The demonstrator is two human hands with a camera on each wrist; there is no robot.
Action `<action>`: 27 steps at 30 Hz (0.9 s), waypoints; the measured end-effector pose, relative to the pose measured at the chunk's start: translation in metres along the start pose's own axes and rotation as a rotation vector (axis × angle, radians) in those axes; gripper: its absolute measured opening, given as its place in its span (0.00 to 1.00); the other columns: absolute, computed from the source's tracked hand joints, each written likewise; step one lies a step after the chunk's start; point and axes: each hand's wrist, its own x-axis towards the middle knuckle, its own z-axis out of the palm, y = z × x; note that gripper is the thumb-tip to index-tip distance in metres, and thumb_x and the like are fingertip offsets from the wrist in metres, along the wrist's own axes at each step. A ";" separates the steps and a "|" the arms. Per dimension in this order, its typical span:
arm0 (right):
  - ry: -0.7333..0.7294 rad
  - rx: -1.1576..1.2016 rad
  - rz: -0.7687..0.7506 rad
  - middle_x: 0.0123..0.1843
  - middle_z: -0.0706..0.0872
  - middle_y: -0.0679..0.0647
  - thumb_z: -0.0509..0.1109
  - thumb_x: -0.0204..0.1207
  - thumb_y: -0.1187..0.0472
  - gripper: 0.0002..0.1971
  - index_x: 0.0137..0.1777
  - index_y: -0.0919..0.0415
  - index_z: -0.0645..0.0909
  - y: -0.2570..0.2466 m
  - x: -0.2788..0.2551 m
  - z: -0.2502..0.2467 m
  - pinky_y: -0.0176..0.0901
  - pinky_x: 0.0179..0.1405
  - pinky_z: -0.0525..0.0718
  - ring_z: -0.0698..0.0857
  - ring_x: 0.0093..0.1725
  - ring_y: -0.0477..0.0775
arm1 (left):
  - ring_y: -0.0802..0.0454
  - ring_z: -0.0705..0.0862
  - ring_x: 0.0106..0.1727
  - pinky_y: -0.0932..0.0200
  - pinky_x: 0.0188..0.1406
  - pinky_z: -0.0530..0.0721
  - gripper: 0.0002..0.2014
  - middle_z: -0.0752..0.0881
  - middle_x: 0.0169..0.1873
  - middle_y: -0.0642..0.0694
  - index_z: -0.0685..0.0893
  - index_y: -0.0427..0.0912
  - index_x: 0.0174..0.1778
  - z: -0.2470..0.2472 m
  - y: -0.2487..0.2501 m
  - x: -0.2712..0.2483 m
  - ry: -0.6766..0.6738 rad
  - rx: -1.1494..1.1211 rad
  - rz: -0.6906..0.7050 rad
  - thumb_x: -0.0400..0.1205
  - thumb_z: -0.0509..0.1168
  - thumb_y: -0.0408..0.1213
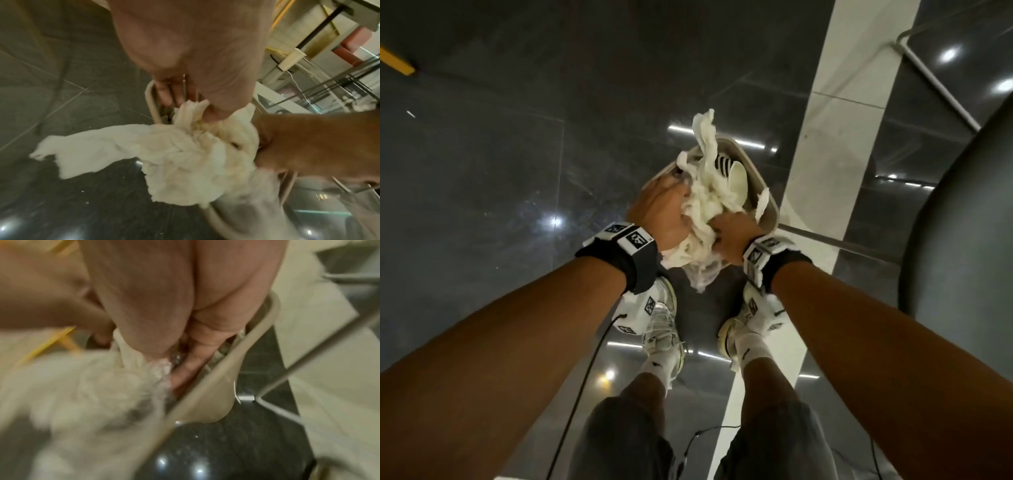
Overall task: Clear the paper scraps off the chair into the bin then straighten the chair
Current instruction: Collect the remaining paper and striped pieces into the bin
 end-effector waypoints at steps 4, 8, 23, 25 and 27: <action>0.290 0.482 0.387 0.63 0.87 0.55 0.67 0.79 0.59 0.14 0.61 0.58 0.87 0.020 0.017 -0.007 0.49 0.67 0.83 0.84 0.62 0.57 | 0.42 0.77 0.64 0.44 0.65 0.73 0.16 0.81 0.62 0.45 0.81 0.45 0.58 -0.014 -0.006 -0.017 0.160 0.055 0.068 0.74 0.67 0.41; 0.395 0.704 0.469 0.65 0.83 0.59 0.67 0.80 0.61 0.17 0.67 0.64 0.78 0.006 0.032 -0.008 0.46 0.63 0.80 0.82 0.64 0.60 | 0.48 0.78 0.54 0.48 0.56 0.71 0.08 0.80 0.48 0.54 0.78 0.52 0.42 -0.017 -0.018 -0.028 0.107 0.183 0.198 0.75 0.64 0.51; 0.050 0.021 0.098 0.81 0.71 0.57 0.66 0.81 0.56 0.26 0.79 0.58 0.71 0.001 -0.003 -0.040 0.62 0.76 0.76 0.74 0.78 0.64 | 0.41 0.83 0.67 0.45 0.69 0.80 0.15 0.87 0.67 0.43 0.85 0.50 0.59 0.013 0.036 0.000 -0.404 0.313 0.102 0.87 0.58 0.50; 0.128 0.098 0.102 0.84 0.68 0.55 0.65 0.81 0.59 0.26 0.80 0.57 0.71 0.003 -0.029 -0.054 0.62 0.75 0.78 0.75 0.78 0.63 | 0.41 0.83 0.67 0.46 0.69 0.79 0.14 0.87 0.68 0.46 0.85 0.47 0.60 -0.005 0.051 -0.009 -0.404 0.310 0.095 0.86 0.57 0.44; 0.235 0.201 0.083 0.76 0.77 0.56 0.61 0.82 0.60 0.21 0.75 0.56 0.76 0.007 -0.058 -0.067 0.60 0.68 0.83 0.82 0.70 0.62 | 0.40 0.84 0.66 0.46 0.69 0.80 0.16 0.88 0.66 0.45 0.87 0.45 0.63 -0.027 0.069 -0.020 -0.338 0.300 0.089 0.85 0.58 0.42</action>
